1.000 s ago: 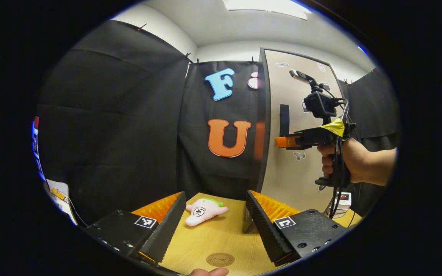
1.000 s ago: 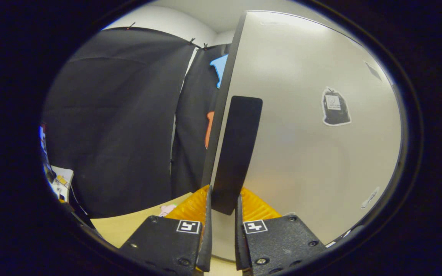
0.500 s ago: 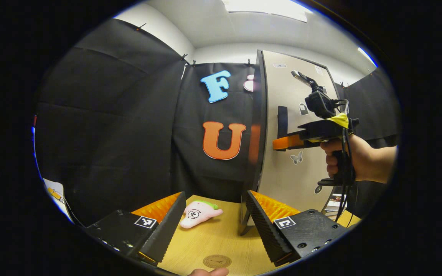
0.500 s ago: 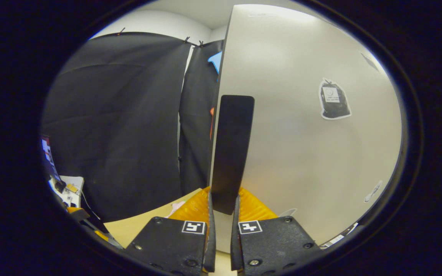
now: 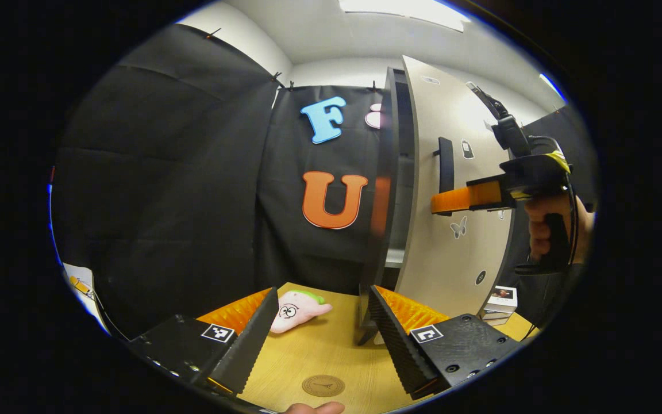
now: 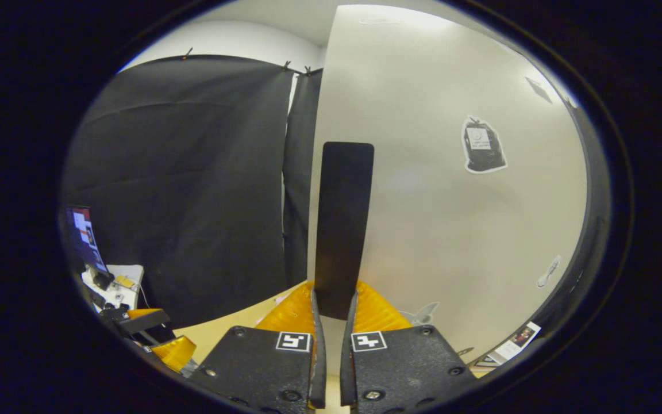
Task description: Open the cabinet door with the right hand, grasp the bottle in the cabinet with the left hand and place it on the coaster, then close the cabinet door with the right hand.
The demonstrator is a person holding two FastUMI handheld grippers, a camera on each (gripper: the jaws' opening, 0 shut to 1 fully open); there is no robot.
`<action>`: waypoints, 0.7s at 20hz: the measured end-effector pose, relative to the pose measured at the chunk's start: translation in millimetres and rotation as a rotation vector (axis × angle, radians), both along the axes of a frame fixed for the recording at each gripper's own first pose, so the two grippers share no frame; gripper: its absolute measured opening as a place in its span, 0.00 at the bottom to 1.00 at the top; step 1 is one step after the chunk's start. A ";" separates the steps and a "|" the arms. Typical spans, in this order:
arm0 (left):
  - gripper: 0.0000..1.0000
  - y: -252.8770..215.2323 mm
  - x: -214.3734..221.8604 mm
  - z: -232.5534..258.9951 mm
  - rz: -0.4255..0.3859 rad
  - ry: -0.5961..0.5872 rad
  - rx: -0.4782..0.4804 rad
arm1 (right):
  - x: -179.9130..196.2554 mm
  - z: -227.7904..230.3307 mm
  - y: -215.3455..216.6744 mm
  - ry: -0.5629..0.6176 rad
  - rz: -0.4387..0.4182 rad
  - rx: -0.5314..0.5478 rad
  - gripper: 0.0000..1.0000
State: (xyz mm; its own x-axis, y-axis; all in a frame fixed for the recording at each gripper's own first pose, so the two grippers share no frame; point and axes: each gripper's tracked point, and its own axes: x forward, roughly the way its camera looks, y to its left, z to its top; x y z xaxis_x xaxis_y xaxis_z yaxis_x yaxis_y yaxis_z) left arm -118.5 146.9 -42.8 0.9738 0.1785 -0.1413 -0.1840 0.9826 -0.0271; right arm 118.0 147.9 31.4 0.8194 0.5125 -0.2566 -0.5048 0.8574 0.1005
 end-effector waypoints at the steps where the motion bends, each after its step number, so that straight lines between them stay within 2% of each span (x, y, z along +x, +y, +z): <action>1: 0.95 -6.3 1.5 -3.6 -0.015 0.007 0.003 | -7.7 1.9 -3.1 0.003 0.014 0.004 0.13; 5: 0.95 -26.9 6.4 -21.7 -0.044 0.055 0.015 | -26.1 4.9 -12.3 0.008 0.052 0.021 0.12; 8: 0.95 -37.1 9.4 -9.7 -0.044 0.039 0.059 | -32.8 3.8 -18.0 0.009 0.091 0.028 0.12; 14: 0.95 -70.2 8.3 3.5 -0.018 0.031 0.084 | -44.1 1.5 -36.4 0.025 0.153 0.047 0.12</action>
State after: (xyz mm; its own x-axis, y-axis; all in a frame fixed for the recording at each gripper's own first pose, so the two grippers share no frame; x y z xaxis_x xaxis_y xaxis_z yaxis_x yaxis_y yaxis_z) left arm -110.2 76.7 -39.4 0.9724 0.1730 -0.1563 -0.1653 0.9843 0.0612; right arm 73.9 111.5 32.9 0.7245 0.6429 -0.2486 -0.6262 0.7646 0.1523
